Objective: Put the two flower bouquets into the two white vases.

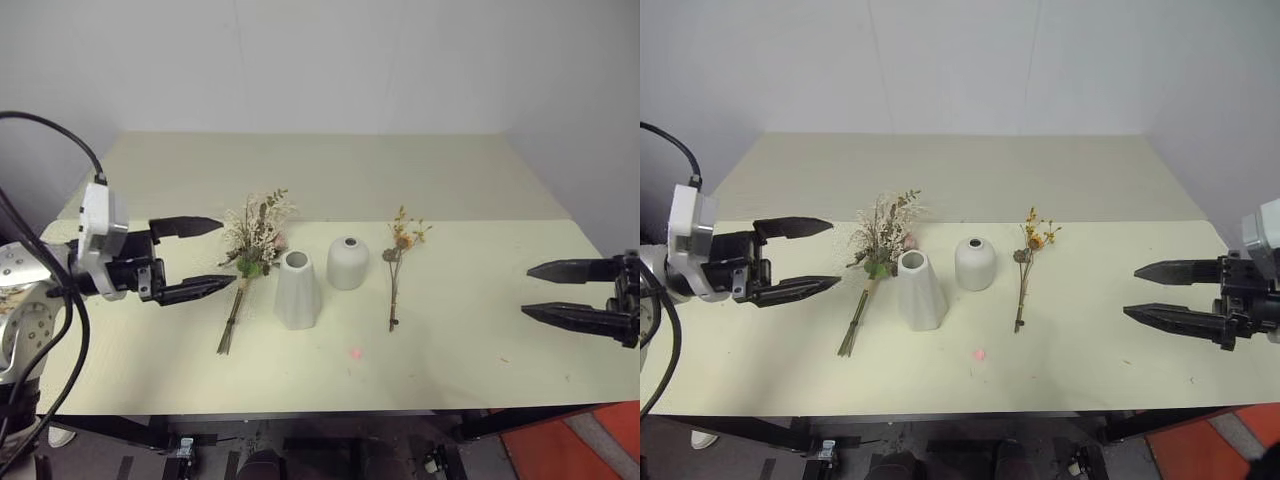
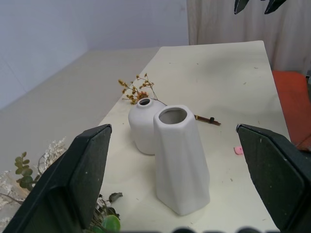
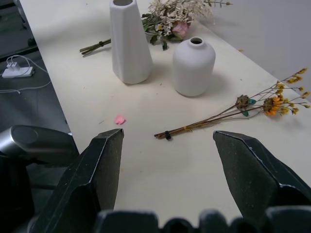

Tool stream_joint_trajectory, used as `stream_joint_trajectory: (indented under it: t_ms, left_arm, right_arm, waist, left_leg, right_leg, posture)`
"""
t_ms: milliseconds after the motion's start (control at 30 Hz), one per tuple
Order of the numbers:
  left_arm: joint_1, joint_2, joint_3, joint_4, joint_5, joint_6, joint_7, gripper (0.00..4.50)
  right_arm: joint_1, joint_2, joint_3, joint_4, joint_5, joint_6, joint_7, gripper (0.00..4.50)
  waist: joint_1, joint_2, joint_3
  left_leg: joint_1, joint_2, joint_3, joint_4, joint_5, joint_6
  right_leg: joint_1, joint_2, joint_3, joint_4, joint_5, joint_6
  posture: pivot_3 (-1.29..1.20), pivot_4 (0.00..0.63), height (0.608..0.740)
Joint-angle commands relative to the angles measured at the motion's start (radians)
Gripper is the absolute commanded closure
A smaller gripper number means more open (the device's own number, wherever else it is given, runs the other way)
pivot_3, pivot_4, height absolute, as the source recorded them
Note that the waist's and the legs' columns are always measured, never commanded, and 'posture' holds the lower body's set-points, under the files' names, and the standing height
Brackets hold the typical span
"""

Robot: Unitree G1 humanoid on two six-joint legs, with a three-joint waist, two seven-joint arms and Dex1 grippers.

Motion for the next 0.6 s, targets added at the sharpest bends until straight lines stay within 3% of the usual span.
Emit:
stream_joint_trajectory:
  t_ms: [33,233,367,600]
  left_arm:
    - [0.016,0.009,0.022,-0.013,0.001,-0.027,-0.006,0.02]
    - [0.034,-0.002,0.045,-0.044,-0.009,-0.033,0.036,0.02]
    - [0.023,-0.055,-0.024,-0.074,0.007,-0.019,0.103,0.02]
    - [-0.084,-0.021,-0.084,-0.019,-0.009,0.029,0.031,0.02]
  right_arm:
    - [0.016,0.007,-0.042,-0.037,0.012,0.002,-0.009,0.94]
    - [0.015,0.006,-0.089,-0.035,0.025,0.025,-0.036,0.94]
    - [0.032,0.002,-0.109,-0.018,0.048,0.102,-0.065,0.94]
    - [-0.014,0.036,-0.028,-0.081,0.126,0.212,-0.204,0.94]
  waist:
    - [-0.001,0.000,0.000]
    - [0.000,0.000,0.000]
    - [0.002,0.000,0.000]
    - [-0.004,0.000,0.000]
  left_leg:
    - [0.000,0.000,0.000,0.000,0.000,0.000]
    - [0.000,0.000,0.000,0.000,0.000,0.000]
    - [0.000,0.000,0.000,0.000,0.000,0.000]
    - [0.000,0.000,0.000,0.000,0.000,0.000]
  right_leg:
    - [0.000,0.000,0.000,0.000,0.000,0.000]
    - [0.000,0.000,0.000,0.000,0.000,0.000]
    - [0.000,0.000,0.000,0.000,0.000,0.000]
    - [0.001,0.000,0.000,0.000,0.000,0.000]
  posture:
    - [0.00,0.150,0.740]
    - [0.00,0.150,0.740]
    - [0.00,0.150,0.740]
    - [0.00,0.150,0.740]
